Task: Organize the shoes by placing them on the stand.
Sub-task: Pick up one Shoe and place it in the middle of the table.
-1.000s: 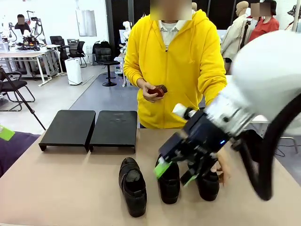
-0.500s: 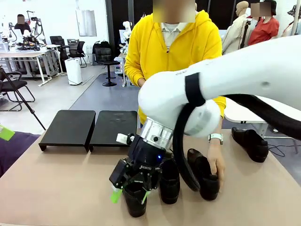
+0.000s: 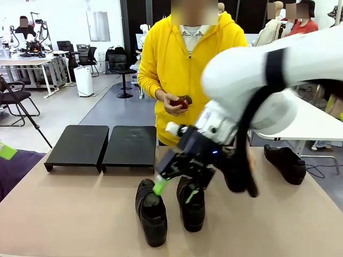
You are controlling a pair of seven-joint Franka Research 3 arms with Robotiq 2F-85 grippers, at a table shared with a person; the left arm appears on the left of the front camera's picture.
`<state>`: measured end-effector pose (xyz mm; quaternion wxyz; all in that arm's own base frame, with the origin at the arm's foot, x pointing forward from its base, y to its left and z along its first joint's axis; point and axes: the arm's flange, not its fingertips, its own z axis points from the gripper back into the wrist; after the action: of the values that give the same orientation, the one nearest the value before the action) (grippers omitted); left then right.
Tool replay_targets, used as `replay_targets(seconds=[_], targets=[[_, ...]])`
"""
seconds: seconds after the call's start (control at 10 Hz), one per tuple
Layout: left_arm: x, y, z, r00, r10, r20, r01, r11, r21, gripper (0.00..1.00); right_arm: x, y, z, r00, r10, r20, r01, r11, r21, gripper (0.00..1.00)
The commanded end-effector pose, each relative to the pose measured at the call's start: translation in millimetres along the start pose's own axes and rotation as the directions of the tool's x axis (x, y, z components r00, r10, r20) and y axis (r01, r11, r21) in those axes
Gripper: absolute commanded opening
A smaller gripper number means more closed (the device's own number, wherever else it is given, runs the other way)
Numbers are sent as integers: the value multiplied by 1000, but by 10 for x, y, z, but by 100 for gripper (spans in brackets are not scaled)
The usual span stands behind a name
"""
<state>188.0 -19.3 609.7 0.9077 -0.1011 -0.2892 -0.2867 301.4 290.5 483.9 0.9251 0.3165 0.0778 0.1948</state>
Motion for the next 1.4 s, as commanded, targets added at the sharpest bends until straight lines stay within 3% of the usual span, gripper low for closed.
replay_targets(seconds=[0.0,0.2,0.3,0.5,0.6,0.8,0.9,1.0,1.1,1.2,1.3], targets=[[9,9,2,1000,-6,6,6,1000,-7,100,-488,-89,232,997,-26,71,22,998,60,100],[9,9,2,1000,-6,6,6,1000,-7,100,-536,-107,6,1000,-9,16,9,999,43,100],[9,9,2,1000,-6,6,6,1000,-7,100,-658,-142,179,996,-24,83,21,999,43,100],[9,9,2,1000,-6,6,6,1000,-7,100,-1174,-556,1170,951,-179,250,156,982,110,100],[9,9,2,1000,-6,6,6,1000,-7,100,-1497,-827,1711,915,-268,301,220,958,185,100],[9,9,2,1000,-6,6,6,1000,-7,100,-2072,-1452,2476,765,-474,435,295,859,418,100],[9,9,2,1000,-6,6,6,1000,-7,100,-2253,-1811,2605,688,-577,439,330,788,519,100],[9,9,2,1000,-6,6,6,1000,-7,100,-2330,-2050,2594,653,-594,470,305,774,555,100],[9,9,2,1000,-6,6,6,1000,-7,100,-2356,-2259,2521,640,-610,467,290,754,589,100],[9,9,2,1000,-6,6,6,1000,-7,100,-2571,-1877,2677,682,-576,452,332,793,510,100],[9,9,2,1000,-6,6,6,1000,-7,100,-2571,-1877,2677,682,-576,452,332,793,510,100]])
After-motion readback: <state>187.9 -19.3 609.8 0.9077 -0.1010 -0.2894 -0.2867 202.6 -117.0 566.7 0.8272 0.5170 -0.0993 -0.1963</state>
